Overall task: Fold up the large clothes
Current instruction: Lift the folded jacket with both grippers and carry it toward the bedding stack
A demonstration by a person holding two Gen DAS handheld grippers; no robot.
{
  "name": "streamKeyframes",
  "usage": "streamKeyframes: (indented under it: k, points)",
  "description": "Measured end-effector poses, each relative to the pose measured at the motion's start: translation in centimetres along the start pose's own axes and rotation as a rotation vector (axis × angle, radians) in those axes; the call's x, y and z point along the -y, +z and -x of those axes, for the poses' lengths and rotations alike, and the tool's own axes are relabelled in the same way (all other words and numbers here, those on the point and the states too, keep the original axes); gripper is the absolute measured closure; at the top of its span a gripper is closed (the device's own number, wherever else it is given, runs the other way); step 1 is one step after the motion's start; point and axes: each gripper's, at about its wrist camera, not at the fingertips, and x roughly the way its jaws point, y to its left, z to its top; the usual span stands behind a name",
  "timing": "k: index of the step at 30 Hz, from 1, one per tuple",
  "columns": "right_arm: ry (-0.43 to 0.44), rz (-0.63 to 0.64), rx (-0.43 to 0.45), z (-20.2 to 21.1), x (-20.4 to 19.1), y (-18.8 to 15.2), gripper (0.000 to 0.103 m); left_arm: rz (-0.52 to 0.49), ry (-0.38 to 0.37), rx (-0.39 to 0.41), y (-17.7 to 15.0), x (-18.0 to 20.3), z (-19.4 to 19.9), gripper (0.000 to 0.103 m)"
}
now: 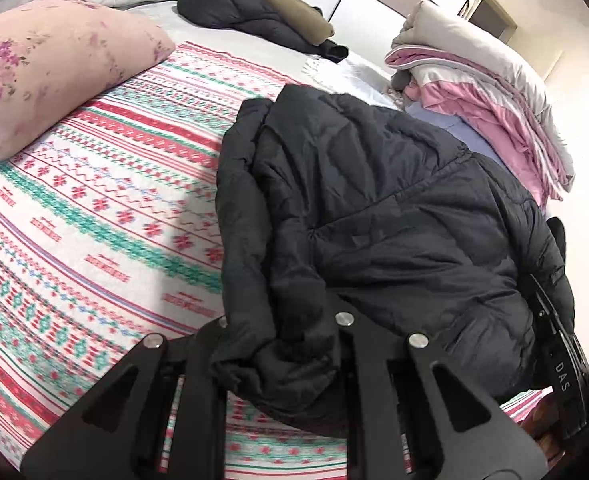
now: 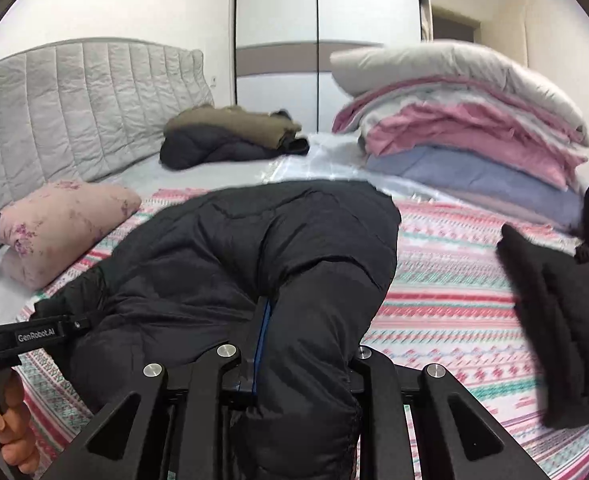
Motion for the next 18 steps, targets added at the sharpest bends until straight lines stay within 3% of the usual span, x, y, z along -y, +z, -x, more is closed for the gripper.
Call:
streamKeyframes:
  k: [5, 9, 14, 18]
  points:
    - [-0.056, 0.022, 0.065, 1.7, 2.1, 1.7, 0.083, -0.042, -0.027, 0.019, 1.0, 5.1, -0.2, 0.088]
    - [-0.043, -0.015, 0.054, 1.1, 7.9, 5.7, 0.084, -0.083, -0.085, 0.062, 3.5, 11.2, 0.0, 0.088]
    - [-0.107, -0.012, 0.109, 3.5, 17.3, 12.9, 0.085, -0.177, -0.230, 0.154, 6.3, 23.3, 1.9, 0.089]
    - [-0.197, -0.083, 0.247, 10.5, 27.1, 15.2, 0.085, -0.322, -0.357, 0.198, 4.3, 34.0, 3.5, 0.089]
